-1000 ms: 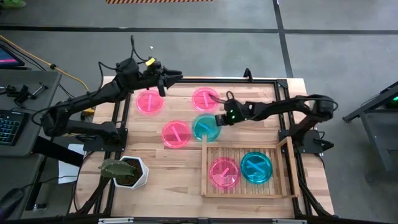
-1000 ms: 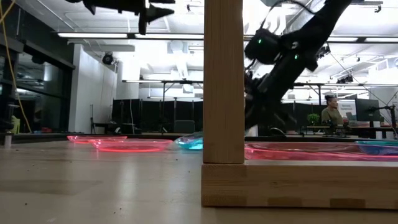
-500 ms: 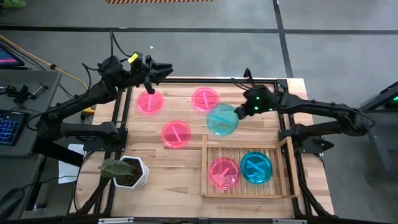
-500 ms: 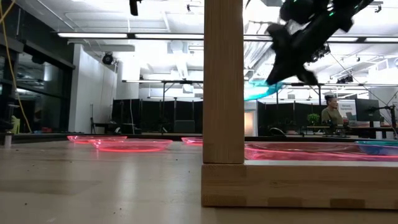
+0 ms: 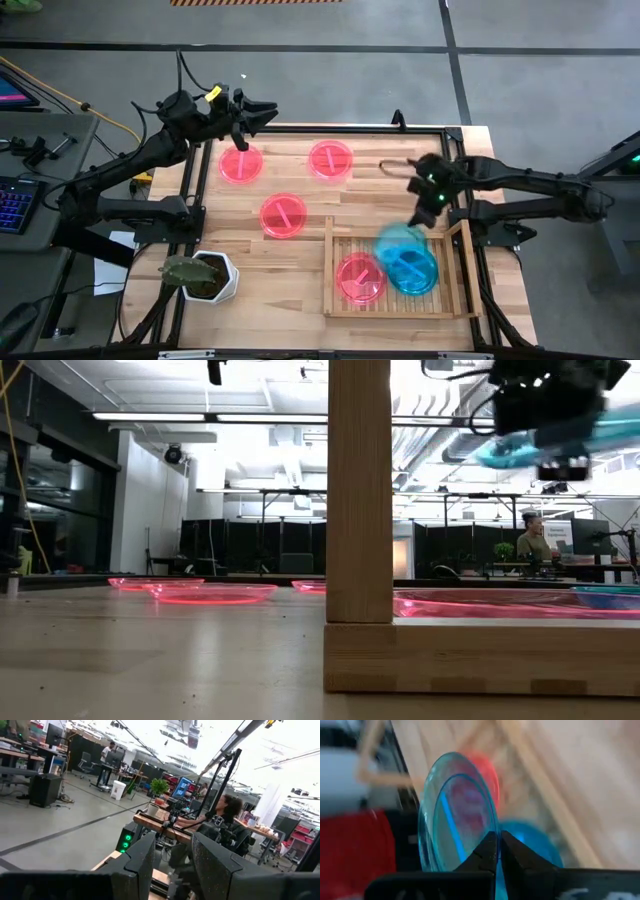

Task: Place and stack plates onto a shelf
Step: Stack the blue plate on top of the blue plates on the shelf

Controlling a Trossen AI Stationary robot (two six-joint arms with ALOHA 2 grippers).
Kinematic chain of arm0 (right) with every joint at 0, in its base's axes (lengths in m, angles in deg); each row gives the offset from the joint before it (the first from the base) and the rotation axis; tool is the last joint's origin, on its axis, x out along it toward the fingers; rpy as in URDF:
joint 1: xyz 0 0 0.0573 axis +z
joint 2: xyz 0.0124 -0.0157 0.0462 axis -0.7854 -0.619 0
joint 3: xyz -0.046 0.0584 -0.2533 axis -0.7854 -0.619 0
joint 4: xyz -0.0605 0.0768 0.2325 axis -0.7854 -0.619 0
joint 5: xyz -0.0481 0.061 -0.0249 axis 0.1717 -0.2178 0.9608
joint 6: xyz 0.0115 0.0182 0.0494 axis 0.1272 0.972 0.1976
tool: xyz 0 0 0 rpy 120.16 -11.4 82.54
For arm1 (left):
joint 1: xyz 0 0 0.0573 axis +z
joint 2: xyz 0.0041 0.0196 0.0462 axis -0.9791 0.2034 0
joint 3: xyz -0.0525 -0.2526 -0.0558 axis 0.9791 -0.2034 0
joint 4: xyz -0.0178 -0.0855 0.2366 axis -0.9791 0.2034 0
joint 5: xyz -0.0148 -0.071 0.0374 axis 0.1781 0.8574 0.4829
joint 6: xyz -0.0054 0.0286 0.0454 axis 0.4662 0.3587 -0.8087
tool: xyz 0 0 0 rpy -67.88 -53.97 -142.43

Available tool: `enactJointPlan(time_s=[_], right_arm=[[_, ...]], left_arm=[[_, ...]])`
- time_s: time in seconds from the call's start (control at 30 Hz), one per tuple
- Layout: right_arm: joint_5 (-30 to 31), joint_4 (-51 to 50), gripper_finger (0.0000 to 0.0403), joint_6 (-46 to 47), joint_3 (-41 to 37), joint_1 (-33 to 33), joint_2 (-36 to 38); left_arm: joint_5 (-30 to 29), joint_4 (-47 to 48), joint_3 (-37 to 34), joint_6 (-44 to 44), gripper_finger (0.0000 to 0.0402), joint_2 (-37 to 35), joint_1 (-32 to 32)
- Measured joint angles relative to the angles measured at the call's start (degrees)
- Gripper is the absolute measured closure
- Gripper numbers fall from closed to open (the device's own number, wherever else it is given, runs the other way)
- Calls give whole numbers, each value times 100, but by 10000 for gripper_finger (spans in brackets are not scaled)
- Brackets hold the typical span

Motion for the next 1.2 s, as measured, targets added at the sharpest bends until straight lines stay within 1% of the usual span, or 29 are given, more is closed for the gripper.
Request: enactJointPlan(time_s=[0.1,0.2,0.33,0.47,0.6,0.73,0.93,1.2], right_arm=[[40,-639,403,-258,0,371,-176],[182,-957,403,-556,0,712,-430],[717,-989,403,-821,0,1060,-860],[918,-974,403,-1118,0,1266,-1343],[960,-988,403,-1434,0,1356,-1709],[971,-961,403,-1520,0,1361,-1908],[1058,-843,403,-1495,0,1361,-1979],[1054,-780,403,-1167,0,1361,-1977]], left_arm=[[0,-1,0,48,280,1,-2],[0,1,0,46,280,0,-2],[-25,3,-2,46,280,1,-2],[-33,3,-4,46,280,1,-2],[-35,1,-4,46,280,1,-2],[-35,2,-4,45,280,1,-2],[-83,1,-4,44,280,1,1],[-94,1,-4,44,280,1,0]])
